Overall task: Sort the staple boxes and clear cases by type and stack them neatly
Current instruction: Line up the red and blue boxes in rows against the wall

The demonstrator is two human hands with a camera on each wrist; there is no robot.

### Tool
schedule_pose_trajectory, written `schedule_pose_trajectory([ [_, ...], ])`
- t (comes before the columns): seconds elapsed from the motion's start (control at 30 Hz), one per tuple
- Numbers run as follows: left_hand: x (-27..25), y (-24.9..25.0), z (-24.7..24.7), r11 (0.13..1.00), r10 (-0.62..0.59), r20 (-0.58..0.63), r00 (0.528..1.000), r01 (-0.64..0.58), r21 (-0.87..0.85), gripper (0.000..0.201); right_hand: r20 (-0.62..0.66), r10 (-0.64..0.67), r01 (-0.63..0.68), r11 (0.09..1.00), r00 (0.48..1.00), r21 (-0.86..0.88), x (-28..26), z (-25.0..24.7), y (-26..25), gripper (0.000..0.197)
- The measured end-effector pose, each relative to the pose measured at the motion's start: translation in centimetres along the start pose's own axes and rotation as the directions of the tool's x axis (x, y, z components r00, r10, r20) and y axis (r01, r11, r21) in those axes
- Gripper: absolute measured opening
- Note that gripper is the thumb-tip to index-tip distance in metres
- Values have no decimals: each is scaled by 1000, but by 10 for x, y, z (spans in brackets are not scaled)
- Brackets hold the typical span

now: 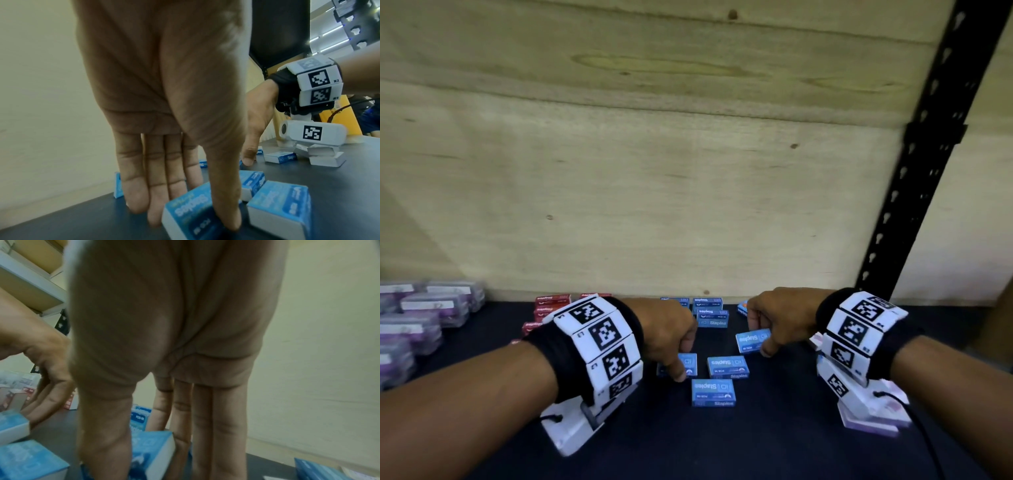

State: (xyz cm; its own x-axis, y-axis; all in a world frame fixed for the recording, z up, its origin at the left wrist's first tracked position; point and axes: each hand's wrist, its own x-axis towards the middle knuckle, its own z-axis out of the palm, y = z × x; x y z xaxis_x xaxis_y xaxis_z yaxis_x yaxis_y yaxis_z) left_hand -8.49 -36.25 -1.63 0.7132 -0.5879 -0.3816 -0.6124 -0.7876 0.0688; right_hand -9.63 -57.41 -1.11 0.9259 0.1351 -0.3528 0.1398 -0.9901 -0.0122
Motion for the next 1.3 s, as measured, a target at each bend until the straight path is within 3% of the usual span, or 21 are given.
schedule_pose_trajectory([
  [0.1,-2,0,-4,998,54,19,998,-53,-23,51,27,-21,19,997,999,74,1,-2,1,34],
  [0.23,-3,-6,-8,996,92,30,995,-92,19,34,16,-92,88,982,996,170,-4,-11,-1,31],
  [0.37,-4,-13,-15,996,60,-94,994,-66,-65,27,-24,-97,99,991,995,85,-3,-15,-6,34],
  [0.47,-4,-17,-19,983,44,-166,985,-72,-167,34,-39,-72,75,994,997,77,0,-15,-11,34],
  [0.57,-5,-19,-18,985,39,-147,988,-62,-159,41,-37,-89,91,993,995,74,4,-13,-17,29],
  [0.73,-4,-24,-11,983,-6,-128,992,-18,-181,26,36,-88,84,992,996,94,7,-7,-25,17],
  [0.97,-13,-27,-10,990,-105,-72,992,111,82,30,21,-80,78,995,997,58,10,-5,-26,18],
  [1.13,-9,-24,-7,982,-127,-70,989,135,132,36,53,-14,14,1000,998,13,9,-5,-19,24],
  [1.3,-1,-23,-7,971,-145,-63,987,154,184,37,52,-21,20,1000,998,10,7,-5,-15,16],
])
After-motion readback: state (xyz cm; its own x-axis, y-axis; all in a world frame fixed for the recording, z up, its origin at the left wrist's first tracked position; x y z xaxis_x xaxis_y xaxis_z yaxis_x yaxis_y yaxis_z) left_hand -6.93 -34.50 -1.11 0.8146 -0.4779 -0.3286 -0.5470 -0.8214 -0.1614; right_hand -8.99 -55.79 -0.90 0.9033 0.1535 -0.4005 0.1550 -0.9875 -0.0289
